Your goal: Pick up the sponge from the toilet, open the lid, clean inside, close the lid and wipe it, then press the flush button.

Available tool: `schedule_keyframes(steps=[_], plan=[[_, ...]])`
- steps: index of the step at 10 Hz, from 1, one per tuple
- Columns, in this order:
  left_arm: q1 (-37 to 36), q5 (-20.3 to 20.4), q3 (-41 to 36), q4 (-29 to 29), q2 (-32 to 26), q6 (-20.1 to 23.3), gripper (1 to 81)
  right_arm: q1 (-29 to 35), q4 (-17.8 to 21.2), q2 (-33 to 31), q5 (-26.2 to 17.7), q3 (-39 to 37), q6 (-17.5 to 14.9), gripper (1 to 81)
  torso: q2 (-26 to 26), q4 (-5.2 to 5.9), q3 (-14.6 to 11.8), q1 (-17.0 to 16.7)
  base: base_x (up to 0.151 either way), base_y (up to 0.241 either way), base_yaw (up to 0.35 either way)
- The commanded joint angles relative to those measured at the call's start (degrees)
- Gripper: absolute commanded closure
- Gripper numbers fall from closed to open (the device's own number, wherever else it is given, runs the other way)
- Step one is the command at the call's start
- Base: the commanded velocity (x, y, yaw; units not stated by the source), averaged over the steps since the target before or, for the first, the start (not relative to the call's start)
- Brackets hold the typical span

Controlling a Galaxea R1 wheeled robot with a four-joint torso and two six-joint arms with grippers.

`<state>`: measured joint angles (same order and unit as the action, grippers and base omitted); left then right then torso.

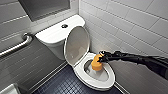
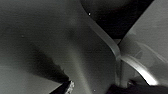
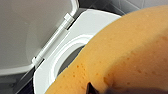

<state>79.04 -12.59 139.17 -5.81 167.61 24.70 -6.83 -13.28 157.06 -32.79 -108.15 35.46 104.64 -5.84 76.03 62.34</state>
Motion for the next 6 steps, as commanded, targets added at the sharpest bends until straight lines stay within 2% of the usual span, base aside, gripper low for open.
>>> schedule_keyframes(steps=[1, 4, 6], plan=[[1.6, -5.51, -1.18, -0.95, 0.8, 0.09, 1.0, 10.2, -1.4, 1.34, -1.05, -0.64, -0.04, 81.1, 0.0, 0.0, 0.0, 0.0, 0.0, 0.0, 0.0], [1.52, -5.51, -1.27, -1.13, 0.71, 0.09, 1.0, 7.75, -2.19, 1.53, -0.18, -1.26, -0.04, 81.1, 0.0, 0.0, 0.0, 0.0, 0.0, 0.0, 0.0], [1.69, -5.78, -1.35, -1.48, 0.54, 0.09, 1.0, 3.0, -2.11, 0.31, 3.67, -3.44, 0.05, 81.1, 0.0, 0.0, 0.0, 0.0, 0.0, 0.0, 0.0]])
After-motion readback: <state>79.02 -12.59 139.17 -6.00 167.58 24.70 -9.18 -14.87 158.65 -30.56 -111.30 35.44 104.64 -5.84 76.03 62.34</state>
